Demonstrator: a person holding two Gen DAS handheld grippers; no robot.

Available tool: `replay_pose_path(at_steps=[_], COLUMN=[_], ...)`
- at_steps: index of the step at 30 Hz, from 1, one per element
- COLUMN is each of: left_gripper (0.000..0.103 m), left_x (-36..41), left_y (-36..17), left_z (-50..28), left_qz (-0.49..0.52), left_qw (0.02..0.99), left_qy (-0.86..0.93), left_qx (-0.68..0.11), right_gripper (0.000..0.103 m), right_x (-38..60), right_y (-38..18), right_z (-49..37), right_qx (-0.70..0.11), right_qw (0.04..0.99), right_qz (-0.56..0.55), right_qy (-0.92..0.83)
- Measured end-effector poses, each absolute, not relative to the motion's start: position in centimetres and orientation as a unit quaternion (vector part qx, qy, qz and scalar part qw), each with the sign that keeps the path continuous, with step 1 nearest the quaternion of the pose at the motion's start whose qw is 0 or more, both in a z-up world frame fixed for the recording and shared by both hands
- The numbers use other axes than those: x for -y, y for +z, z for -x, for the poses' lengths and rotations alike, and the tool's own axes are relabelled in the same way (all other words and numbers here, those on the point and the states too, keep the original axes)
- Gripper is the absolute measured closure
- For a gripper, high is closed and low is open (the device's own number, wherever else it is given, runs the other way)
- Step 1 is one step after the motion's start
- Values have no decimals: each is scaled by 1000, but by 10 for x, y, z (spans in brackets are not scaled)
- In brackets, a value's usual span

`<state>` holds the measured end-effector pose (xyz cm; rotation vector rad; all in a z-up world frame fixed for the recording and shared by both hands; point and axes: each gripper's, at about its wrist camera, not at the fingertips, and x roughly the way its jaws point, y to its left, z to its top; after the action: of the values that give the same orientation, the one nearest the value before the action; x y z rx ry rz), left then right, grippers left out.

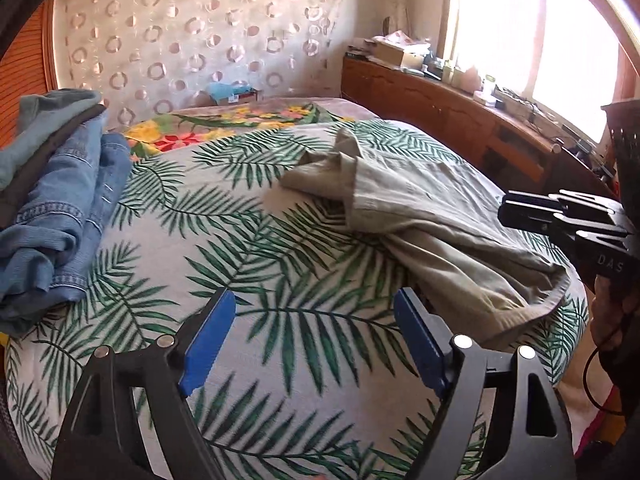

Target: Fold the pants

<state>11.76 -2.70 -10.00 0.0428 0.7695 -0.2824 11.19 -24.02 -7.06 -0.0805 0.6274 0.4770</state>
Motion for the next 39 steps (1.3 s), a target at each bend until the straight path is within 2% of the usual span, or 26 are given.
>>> replay_pose_path(at_steps=[22, 39], left_gripper=[21, 21], left_x=[5, 5], left_y=[-104, -107], left_z=[-128, -130], left_qz=[-8, -8], left_qw=[919, 916], left_qy=[-117, -116], left_qx=[-377, -385], right_gripper=[75, 75], right_x=[166, 141], right_y=[-92, -105], right_z=[-200, -209], right_qx=[-361, -377], right_qw=[885, 863], right_qz=[108, 166], right_qy=[274, 292])
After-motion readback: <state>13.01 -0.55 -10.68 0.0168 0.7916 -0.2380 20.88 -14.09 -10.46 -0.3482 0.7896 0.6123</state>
